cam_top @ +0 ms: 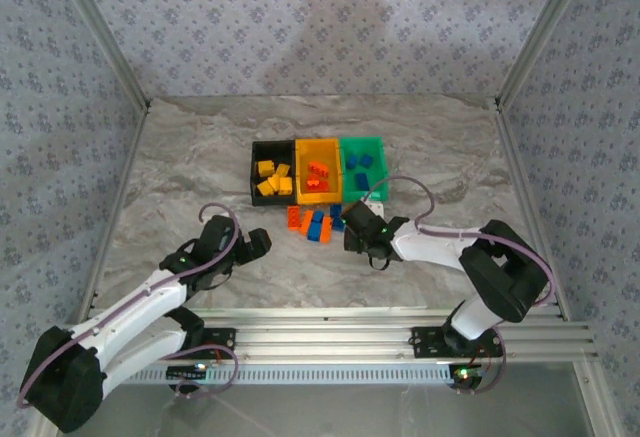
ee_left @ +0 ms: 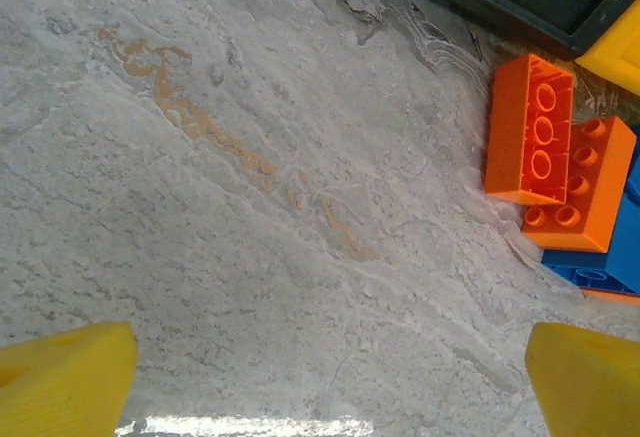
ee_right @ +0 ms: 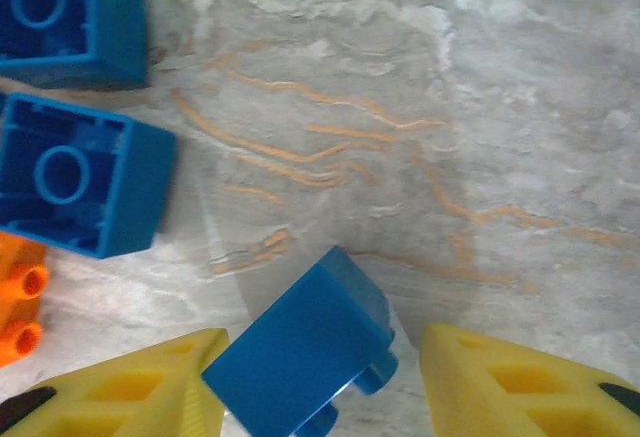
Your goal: Sort the legos into containers by color
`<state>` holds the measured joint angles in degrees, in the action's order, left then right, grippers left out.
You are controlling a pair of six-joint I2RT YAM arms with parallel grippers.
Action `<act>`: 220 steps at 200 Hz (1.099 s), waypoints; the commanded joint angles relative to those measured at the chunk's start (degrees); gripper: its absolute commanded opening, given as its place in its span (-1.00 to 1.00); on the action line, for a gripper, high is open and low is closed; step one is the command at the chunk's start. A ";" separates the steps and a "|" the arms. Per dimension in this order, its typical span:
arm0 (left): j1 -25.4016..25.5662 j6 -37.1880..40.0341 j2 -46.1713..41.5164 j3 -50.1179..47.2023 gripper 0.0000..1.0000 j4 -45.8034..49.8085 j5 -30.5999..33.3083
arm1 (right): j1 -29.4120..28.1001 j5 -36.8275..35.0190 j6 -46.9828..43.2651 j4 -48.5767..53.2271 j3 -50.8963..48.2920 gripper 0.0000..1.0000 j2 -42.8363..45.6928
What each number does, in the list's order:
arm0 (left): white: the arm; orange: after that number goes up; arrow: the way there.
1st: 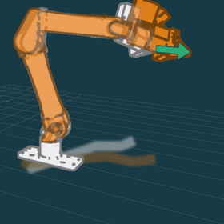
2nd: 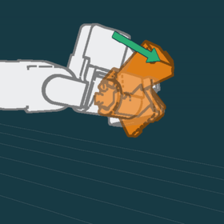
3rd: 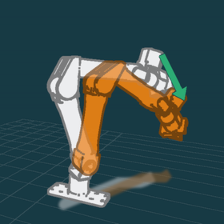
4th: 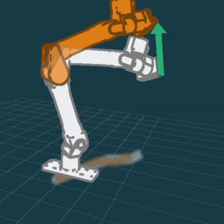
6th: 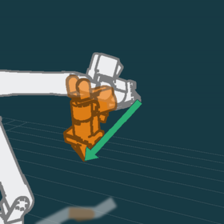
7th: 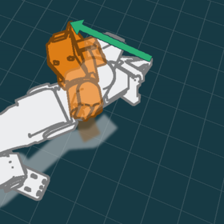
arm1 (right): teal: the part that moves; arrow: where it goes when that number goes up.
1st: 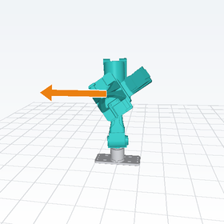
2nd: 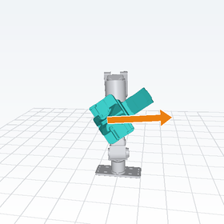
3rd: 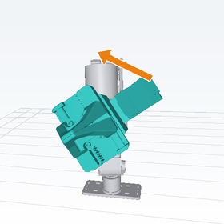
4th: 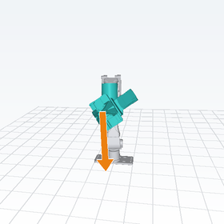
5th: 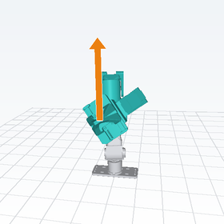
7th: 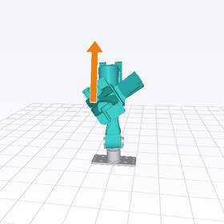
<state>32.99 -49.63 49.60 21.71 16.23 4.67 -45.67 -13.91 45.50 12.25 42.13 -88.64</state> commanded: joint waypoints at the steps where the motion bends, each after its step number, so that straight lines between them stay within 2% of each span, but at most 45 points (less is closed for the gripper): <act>1: -0.14 -0.71 -0.18 -0.39 0.99 -1.55 -0.54 | 1.22 -0.26 -1.37 -0.63 0.06 0.08 -0.28; 35: -0.04 -0.73 -0.27 -0.67 0.99 -1.38 -0.54 | 2.11 -0.23 -3.00 -2.64 -0.01 0.14 -1.79; 55: -0.05 -0.84 -0.21 -0.97 1.00 -1.62 -0.54 | 2.57 -0.02 -4.29 -3.88 -0.19 0.05 -1.71; 89: -0.08 -0.78 0.11 -1.02 1.00 -1.81 -0.61 | 2.60 0.14 -6.56 -3.12 0.15 -0.24 1.99; 134: -0.04 -0.75 0.68 -0.98 1.00 -2.73 -1.38 | 3.76 -2.02 -8.93 2.42 6.94 -0.29 8.06; 157: 0.02 -0.82 0.78 -0.95 0.99 -2.53 -1.51 | 7.59 -2.51 -12.08 2.83 12.68 -0.28 4.36; 184: 0.01 -1.16 0.33 -0.80 1.00 -2.04 -1.65 | 12.17 -2.61 -13.79 2.85 20.08 -0.26 -4.11; 220: 0.10 -1.18 -0.55 -0.89 0.99 -1.14 -1.50 | 15.67 -1.91 -14.91 4.45 30.58 -0.25 -14.08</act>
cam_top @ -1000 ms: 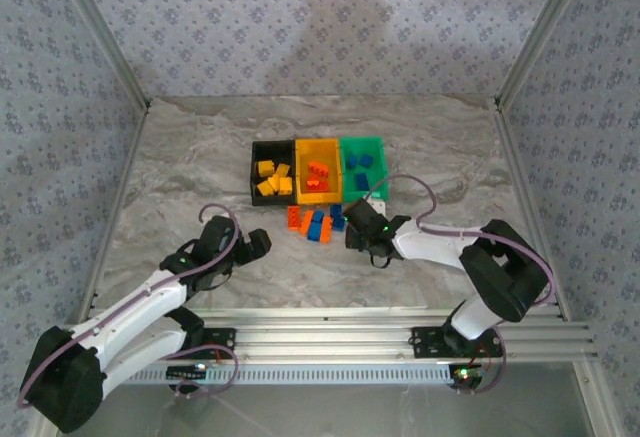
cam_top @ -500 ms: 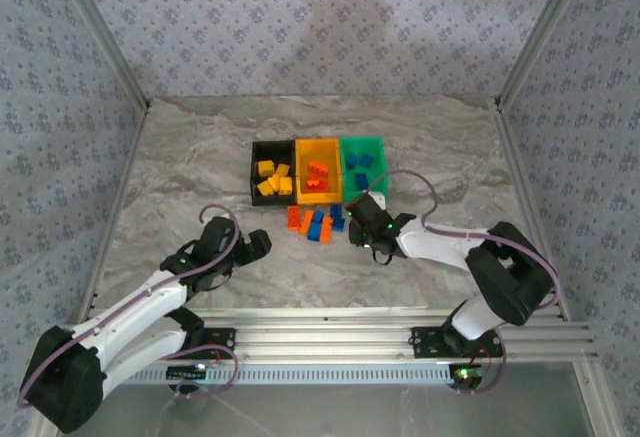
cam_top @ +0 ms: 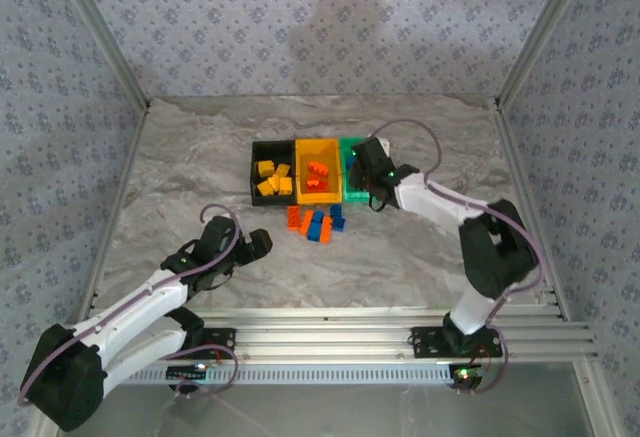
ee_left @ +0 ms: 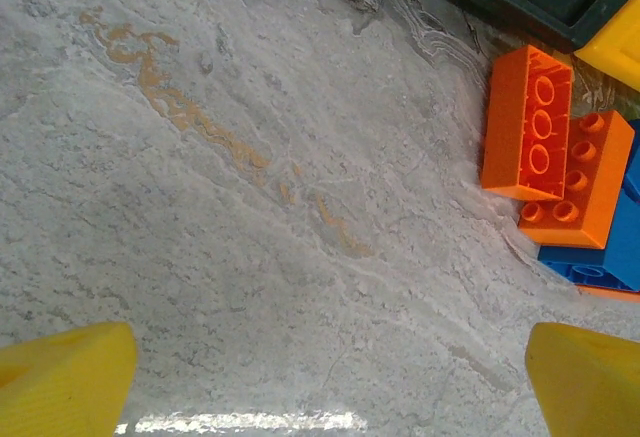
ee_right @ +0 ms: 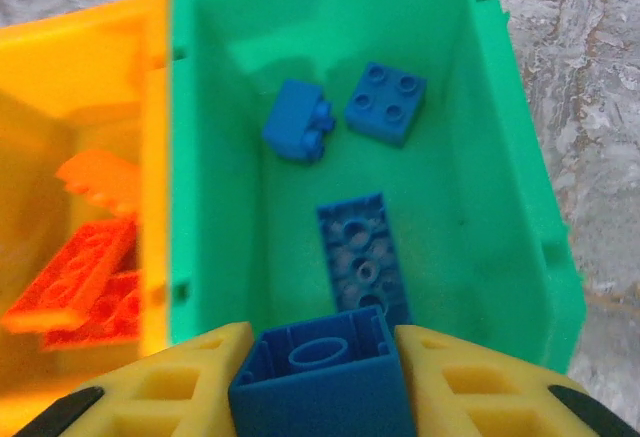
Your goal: Sort the legos into containers by color
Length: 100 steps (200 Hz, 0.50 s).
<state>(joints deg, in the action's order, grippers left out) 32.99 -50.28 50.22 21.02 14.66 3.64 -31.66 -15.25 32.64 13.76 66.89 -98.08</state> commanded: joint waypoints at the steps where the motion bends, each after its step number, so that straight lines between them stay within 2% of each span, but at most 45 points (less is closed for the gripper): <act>1: 0.12 -0.52 -1.17 -0.23 0.99 0.45 -0.47 | 1.72 -0.62 -2.06 2.99 6.02 -0.25 -4.78; 23: 0.08 -0.52 -1.47 -0.23 0.99 0.90 -0.30 | 2.76 -1.10 -1.81 4.66 9.33 -0.11 -7.57; 38: 0.12 -0.44 -1.47 -0.33 0.99 0.88 -0.20 | 2.96 -1.01 -1.69 5.23 10.12 0.27 -7.47; 48: 0.05 -0.39 -1.36 -0.25 0.99 0.83 -0.29 | 2.82 -1.07 -2.04 4.73 9.47 0.42 -6.31; 85: 0.08 -0.10 -1.16 0.22 1.00 0.48 -0.37 | -0.16 -0.70 -0.49 1.94 1.99 0.59 2.51; 100: 0.05 -0.02 -1.13 0.26 0.99 0.22 -0.30 | -3.05 -0.99 1.08 0.34 -5.06 0.63 7.22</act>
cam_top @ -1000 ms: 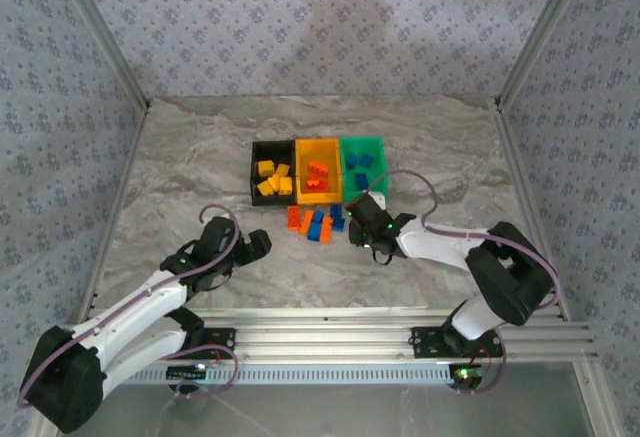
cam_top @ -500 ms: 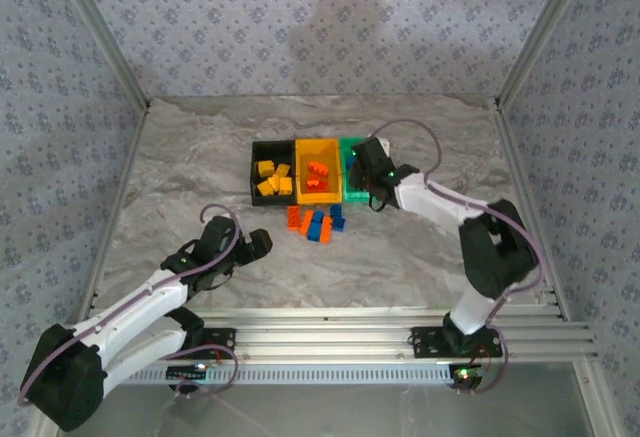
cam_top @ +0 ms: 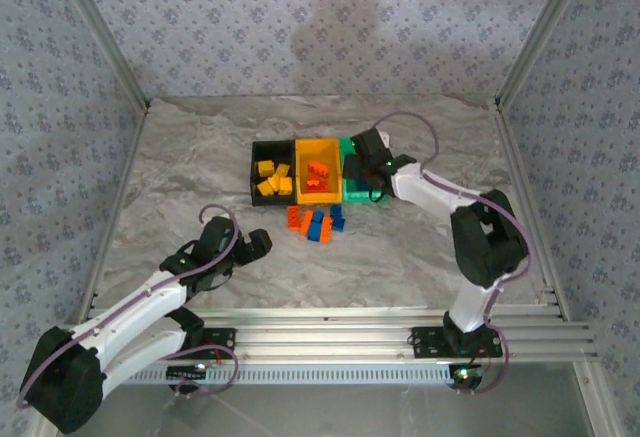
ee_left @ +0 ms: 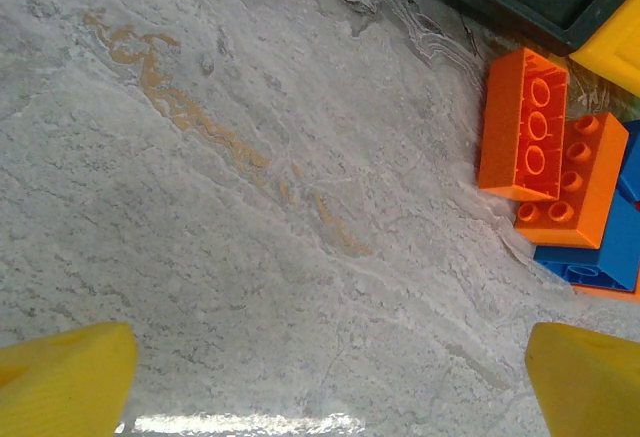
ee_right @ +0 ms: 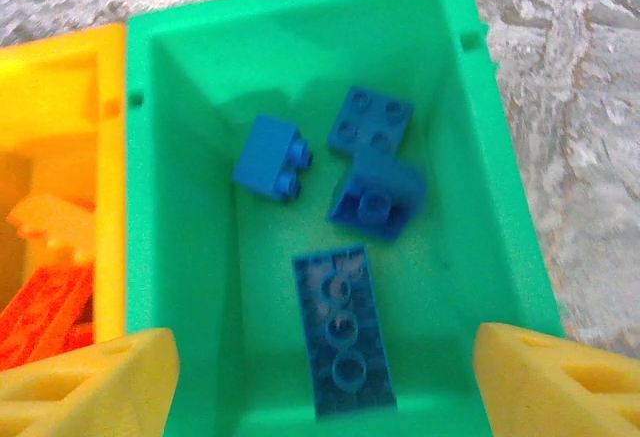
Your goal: Sort the legos into containers by color
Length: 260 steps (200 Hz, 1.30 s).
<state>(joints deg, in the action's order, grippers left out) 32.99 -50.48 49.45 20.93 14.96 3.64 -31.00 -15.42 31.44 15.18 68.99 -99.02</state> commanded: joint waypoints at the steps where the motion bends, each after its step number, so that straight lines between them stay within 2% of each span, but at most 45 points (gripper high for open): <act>1: 0.10 0.15 -0.34 0.34 0.99 -0.10 -0.30 | -3.93 -0.83 2.43 -1.23 -7.49 0.64 8.41; 30: 0.08 0.12 0.35 0.08 1.00 -0.94 -0.36 | -10.56 -0.98 6.12 -2.38 -15.09 0.70 12.18; 68: 0.06 0.16 2.20 0.03 1.00 -2.21 -0.96 | -15.35 0.82 7.89 -4.87 -16.81 0.72 6.80; 101: 0.06 0.27 1.93 -0.01 0.99 -1.62 -1.00 | -15.21 -0.70 9.80 -4.06 -16.21 0.64 3.25; 136: 0.08 0.28 0.40 -0.61 0.99 -1.30 -0.50 | -15.20 -1.52 10.84 -6.37 -18.58 0.55 3.92; 202: 0.10 0.36 1.29 -0.71 0.99 -1.99 -0.48 | -13.48 -3.06 13.58 -3.66 -19.72 0.34 2.80; 232: 0.12 0.51 1.28 -0.84 0.99 -1.95 -0.40 | -12.77 -4.27 14.73 -0.82 -21.43 0.24 4.28; 260: 0.08 0.58 1.29 -1.04 1.00 -2.19 -0.30 | -12.94 -6.14 16.37 2.37 -25.62 0.21 9.90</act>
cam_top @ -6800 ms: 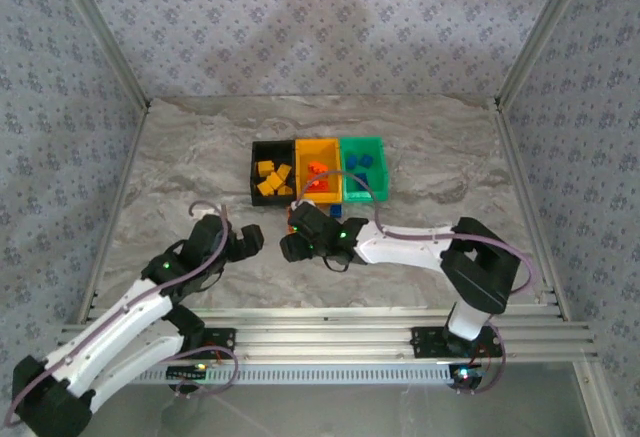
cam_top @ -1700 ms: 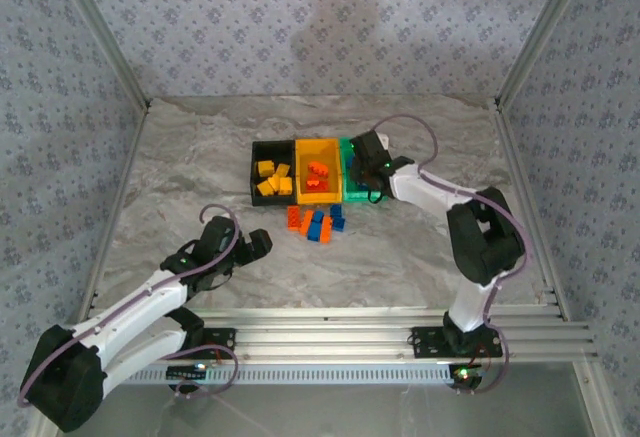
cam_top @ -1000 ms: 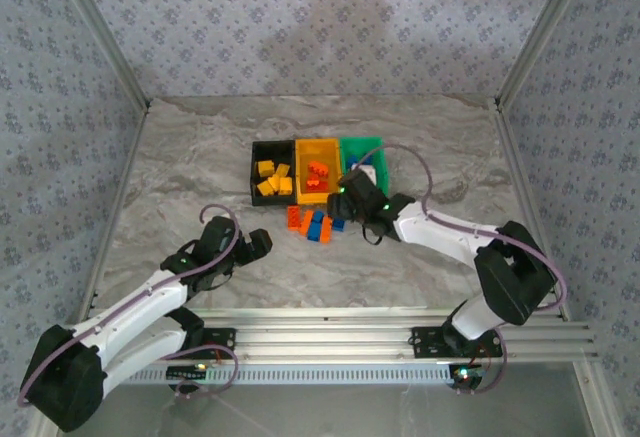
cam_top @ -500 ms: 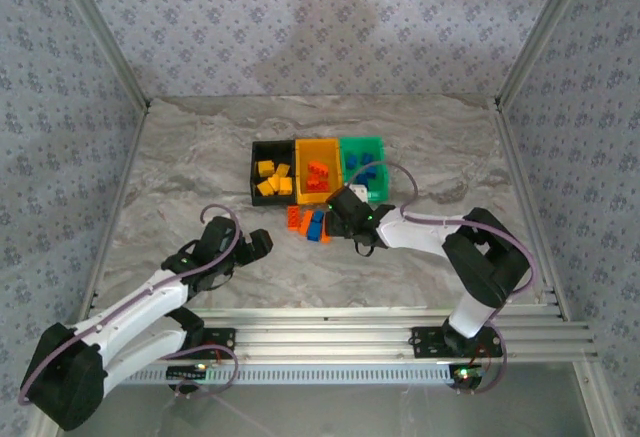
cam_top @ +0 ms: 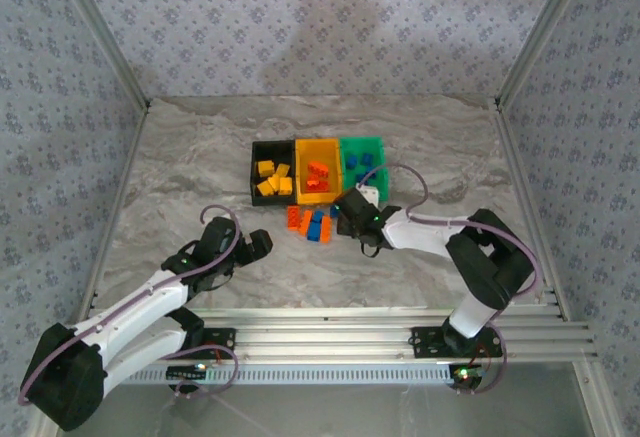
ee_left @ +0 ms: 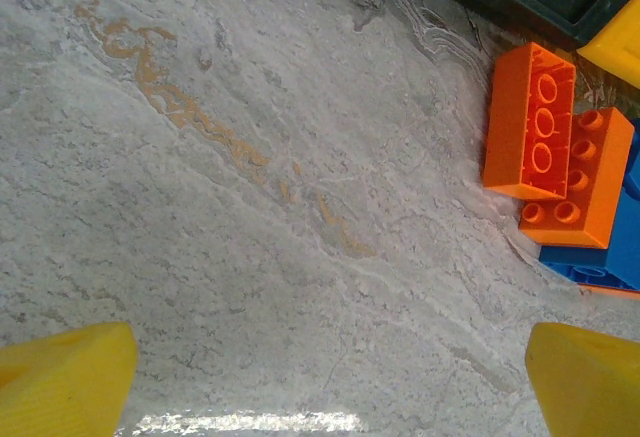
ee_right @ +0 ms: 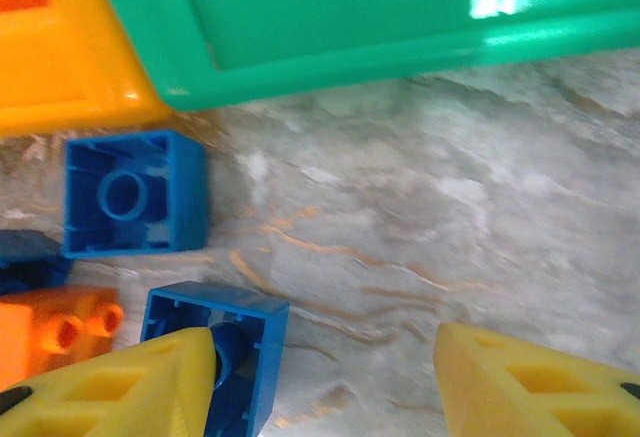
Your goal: Sort the legos into containers by color
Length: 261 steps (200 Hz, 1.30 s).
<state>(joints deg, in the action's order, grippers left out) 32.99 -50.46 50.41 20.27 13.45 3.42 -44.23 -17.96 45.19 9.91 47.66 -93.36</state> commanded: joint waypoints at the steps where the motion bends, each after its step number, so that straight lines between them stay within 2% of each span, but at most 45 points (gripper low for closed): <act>1: 0.11 0.50 0.36 -0.40 1.00 -0.70 -0.08 | 0.24 -3.68 2.62 7.74 -4.48 0.21 4.37; 30: 0.12 0.35 0.57 -0.85 0.99 -1.49 -0.42 | 0.03 -3.47 2.66 8.76 -8.60 0.24 12.03; 45: 0.14 0.52 0.75 -0.68 0.99 -1.59 -0.43 | -0.82 -2.21 -0.39 7.07 -8.35 0.42 14.53; 64: 0.05 0.59 1.10 -0.27 0.99 -1.59 -0.43 | -1.43 -1.41 -2.13 7.83 -5.58 0.61 13.21; 87: 0.04 0.61 1.36 -0.15 0.99 -1.60 -0.50 | -0.75 -0.20 -1.74 8.33 -3.08 0.62 8.22; 119: 0.05 0.60 0.97 -0.06 1.00 -0.82 -0.52 | 0.02 0.53 -0.38 7.62 -1.87 0.40 2.86; 156: 0.02 0.79 -0.17 0.16 1.00 -0.55 -0.26 | -0.07 0.82 -0.70 7.11 -2.05 -0.13 2.01; 177: -0.02 0.76 -0.56 0.62 0.99 -0.32 -0.10 | -0.25 0.95 -1.19 6.94 -2.15 -0.32 3.67; 223: -0.02 1.57 -0.61 1.44 1.00 0.26 -0.08 | 0.70 0.03 -7.45 9.76 3.11 -0.37 11.25; 261: 0.00 1.68 -0.14 2.03 0.99 -0.12 -0.78 | 6.70 0.13 -11.95 8.52 12.29 -0.34 5.10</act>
<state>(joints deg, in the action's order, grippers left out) 32.99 -50.00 50.30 19.44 13.30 3.40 -41.06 -16.95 37.80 18.26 54.28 -84.12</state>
